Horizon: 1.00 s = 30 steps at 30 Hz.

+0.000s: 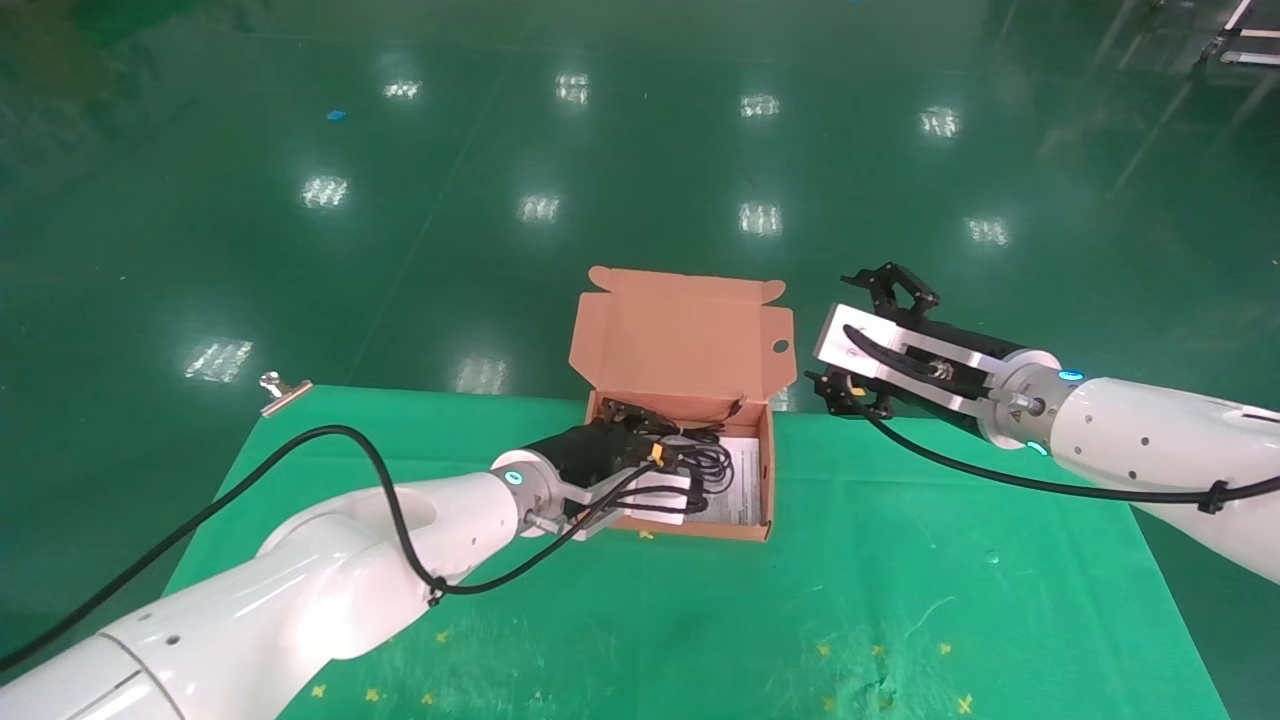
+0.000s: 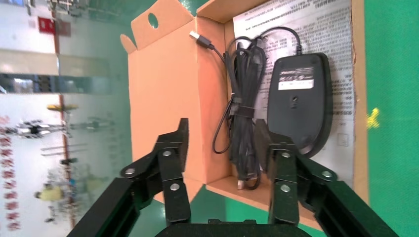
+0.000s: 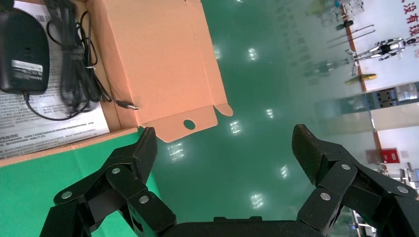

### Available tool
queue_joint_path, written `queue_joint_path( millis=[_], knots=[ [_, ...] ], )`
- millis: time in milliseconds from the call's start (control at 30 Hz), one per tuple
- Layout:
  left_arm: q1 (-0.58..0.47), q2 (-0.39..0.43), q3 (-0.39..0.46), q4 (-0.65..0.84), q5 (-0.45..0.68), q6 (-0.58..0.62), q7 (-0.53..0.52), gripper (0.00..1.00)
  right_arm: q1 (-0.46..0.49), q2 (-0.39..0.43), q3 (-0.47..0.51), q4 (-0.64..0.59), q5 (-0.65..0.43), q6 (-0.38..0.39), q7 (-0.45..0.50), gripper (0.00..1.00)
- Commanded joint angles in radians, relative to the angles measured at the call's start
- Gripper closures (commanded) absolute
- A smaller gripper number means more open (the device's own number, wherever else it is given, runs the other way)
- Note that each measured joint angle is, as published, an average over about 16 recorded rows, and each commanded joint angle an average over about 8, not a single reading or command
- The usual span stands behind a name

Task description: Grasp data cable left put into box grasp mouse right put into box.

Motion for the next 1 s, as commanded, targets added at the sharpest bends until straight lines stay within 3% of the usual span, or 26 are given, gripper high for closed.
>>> queue_joint_path(
  millis=[33,533,1000],
  knots=[
    [0.002,-0.009,0.0,-0.011,-0.005,0.003,-0.003,0.0,-0.001,-0.001,0.001,-0.001,0.002,0.001,0.0,0.0],
    [-0.107,-0.05,-0.074,0.003,-0.034,-0.005,-0.06,0.0,0.065,0.028,0.0,0.04,-0.029,-0.078,-0.019,0.0],
    [-0.016,-0.203,-0.261,-0.11,-0.322,0.267,-0.071,0.0,-0.026,0.086,0.141,0.079,0.216,-0.299,-0.017,0.0]
  ],
)
